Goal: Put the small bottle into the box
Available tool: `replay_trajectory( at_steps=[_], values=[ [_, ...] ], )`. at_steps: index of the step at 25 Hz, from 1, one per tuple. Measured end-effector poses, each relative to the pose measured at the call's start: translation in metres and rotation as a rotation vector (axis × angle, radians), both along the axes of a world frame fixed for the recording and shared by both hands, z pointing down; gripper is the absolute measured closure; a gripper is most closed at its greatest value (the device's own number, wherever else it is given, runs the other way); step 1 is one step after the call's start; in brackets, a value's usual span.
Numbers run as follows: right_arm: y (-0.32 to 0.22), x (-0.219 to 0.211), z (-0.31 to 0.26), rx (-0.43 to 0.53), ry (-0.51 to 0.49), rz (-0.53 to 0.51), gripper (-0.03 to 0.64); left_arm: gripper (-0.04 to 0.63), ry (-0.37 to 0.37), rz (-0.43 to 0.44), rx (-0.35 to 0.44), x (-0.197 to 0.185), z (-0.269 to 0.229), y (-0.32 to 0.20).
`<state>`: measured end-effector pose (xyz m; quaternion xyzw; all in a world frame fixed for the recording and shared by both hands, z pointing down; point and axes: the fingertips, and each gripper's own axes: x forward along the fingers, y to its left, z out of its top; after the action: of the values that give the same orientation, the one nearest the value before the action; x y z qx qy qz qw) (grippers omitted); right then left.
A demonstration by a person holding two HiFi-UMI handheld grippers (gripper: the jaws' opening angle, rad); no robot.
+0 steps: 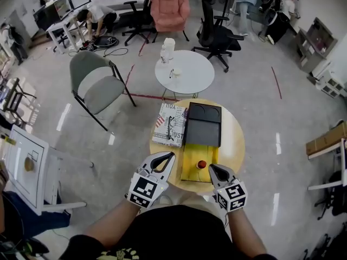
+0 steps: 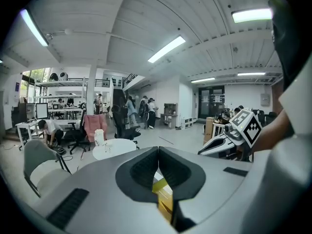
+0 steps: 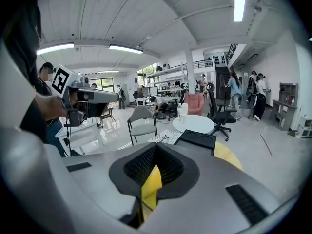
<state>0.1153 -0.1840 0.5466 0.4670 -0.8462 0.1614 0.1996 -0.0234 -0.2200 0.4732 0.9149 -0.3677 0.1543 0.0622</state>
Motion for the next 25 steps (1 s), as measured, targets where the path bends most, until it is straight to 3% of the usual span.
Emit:
replay_trajectory(
  at_steps=[10,25],
  values=[
    [0.013,0.008,-0.062,0.131,-0.029,0.079,0.603,0.577,0.006,-0.018,0.051,-0.021,-0.029,0.009],
    [0.033,0.027,-0.161,0.299,-0.014,0.114,0.603,0.577,0.021,-0.084,0.151,-0.055,-0.09,0.017]
  ],
)
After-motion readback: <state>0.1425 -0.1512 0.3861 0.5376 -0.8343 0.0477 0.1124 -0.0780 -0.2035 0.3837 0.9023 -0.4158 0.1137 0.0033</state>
